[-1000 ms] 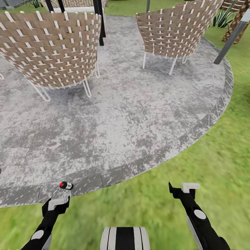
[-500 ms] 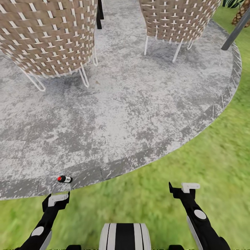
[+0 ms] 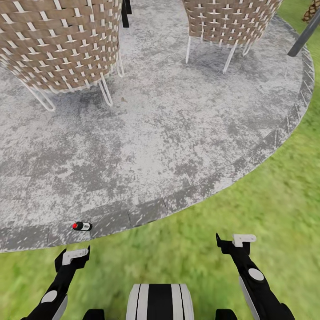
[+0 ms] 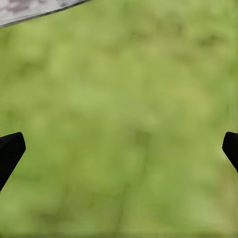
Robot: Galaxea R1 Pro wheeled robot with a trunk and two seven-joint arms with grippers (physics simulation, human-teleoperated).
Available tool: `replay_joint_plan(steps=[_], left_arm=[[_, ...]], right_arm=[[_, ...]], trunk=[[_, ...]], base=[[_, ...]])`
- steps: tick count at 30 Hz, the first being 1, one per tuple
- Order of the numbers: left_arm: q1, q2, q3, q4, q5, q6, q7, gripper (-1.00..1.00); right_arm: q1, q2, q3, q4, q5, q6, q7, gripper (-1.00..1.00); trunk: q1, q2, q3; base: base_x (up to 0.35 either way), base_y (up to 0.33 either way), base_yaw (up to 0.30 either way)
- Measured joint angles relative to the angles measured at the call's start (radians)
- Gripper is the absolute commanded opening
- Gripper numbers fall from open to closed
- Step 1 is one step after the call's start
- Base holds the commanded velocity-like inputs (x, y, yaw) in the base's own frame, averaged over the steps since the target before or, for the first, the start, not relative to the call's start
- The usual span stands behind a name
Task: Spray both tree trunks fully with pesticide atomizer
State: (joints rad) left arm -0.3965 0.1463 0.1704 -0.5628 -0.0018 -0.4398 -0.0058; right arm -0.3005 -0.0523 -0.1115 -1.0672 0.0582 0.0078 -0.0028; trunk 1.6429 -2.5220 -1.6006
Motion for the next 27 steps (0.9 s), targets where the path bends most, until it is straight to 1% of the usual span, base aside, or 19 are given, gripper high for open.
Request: replay_joint_plan(steps=[4, 10, 17, 27], left_arm=[[0.0, 0.0, 0.0, 0.002, 0.003, 0.002, 0.0, 1.0], [0.0, 0.0, 0.0, 0.001, 0.003, 0.0, 0.0, 1.0], [0.0, -0.001, 0.001, 0.002, 0.004, 0.0, 0.0, 1.0], [0.0, 0.0, 0.003, -0.001, 0.005, -0.002, 0.0, 1.0]], right_arm=[[0.0, 0.0, 0.0, 0.0, 0.0, 0.0, 0.0, 1.0], [0.0, 0.0, 0.001, 0.0, 0.0, 0.0, 0.0, 1.0], [0.0, 0.0, 0.003, 0.001, 0.0, -0.001, 0.0, 1.0], [0.0, 0.0, 0.002, 0.0, 0.0, -0.001, 0.0, 1.0]], trunk=[[0.0, 0.0, 0.0], [0.0, 0.0, 0.0], [0.0, 0.0, 0.0], [0.0, 0.0, 0.0]], base=[[0.196, 0.0, 0.0], [0.046, 0.0, 0.0], [0.194, 0.0, 0.0], [0.019, 0.0, 0.017]])
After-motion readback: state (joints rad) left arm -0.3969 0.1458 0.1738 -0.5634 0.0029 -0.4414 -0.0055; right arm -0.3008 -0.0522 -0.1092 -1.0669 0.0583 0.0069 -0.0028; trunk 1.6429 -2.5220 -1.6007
